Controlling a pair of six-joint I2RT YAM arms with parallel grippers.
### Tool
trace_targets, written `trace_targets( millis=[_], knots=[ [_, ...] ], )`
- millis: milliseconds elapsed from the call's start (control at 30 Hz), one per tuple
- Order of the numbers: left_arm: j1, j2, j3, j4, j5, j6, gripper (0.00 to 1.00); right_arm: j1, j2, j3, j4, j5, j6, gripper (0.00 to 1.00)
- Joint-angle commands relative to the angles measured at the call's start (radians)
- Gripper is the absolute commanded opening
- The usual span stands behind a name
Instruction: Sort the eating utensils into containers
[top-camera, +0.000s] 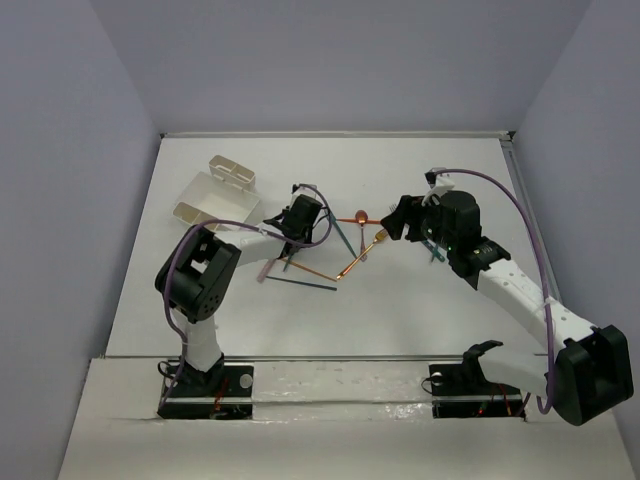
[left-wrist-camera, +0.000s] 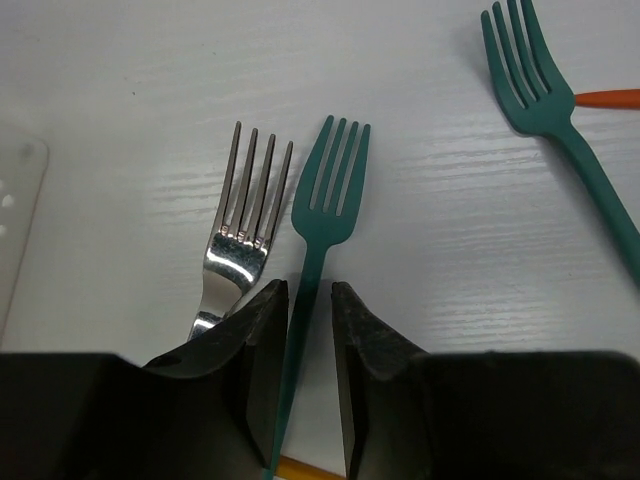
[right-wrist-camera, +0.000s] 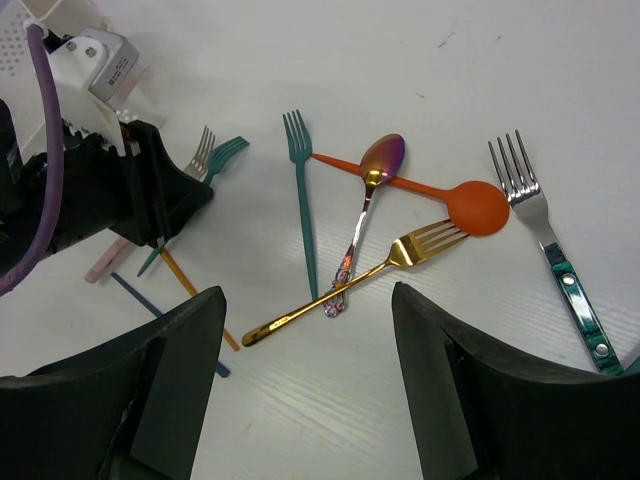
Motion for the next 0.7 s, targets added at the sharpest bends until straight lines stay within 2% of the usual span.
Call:
trace_targets(
  millis=[0,267,333,400,500,667],
  knots=[
    [0.003,0.02,0.045,0.02,0.012,0.008,0.25,0.006,0.001,0.0,0.063,0.003,0.005,0.73],
    [0.003,0.052,0.067,0.047,0.023,0.008,0.21,0.006,0.004,0.0,0.066,0.002,0.007,0.73],
    [0.003,0.064,0.078,0.046,0.015,0.011,0.14,0.006,0.004,-0.002,0.066,0.0,0.008,0.73],
    [0.003,0.075,0.082,0.046,0.015,0.011,0.0,0.006,0.001,-0.002,0.064,-0.001,0.01,0.73],
    [0.003,0.074,0.087,0.052,0.013,0.009,0.0,0.006,-0.002,-0.003,0.066,-0.003,0.01,0.73],
    [0.003,-0.081,0.056,0.13,0.038,-0.011,0.0,0.006,-0.015,-0.01,0.072,0.008,0.011,0.73]
  ],
)
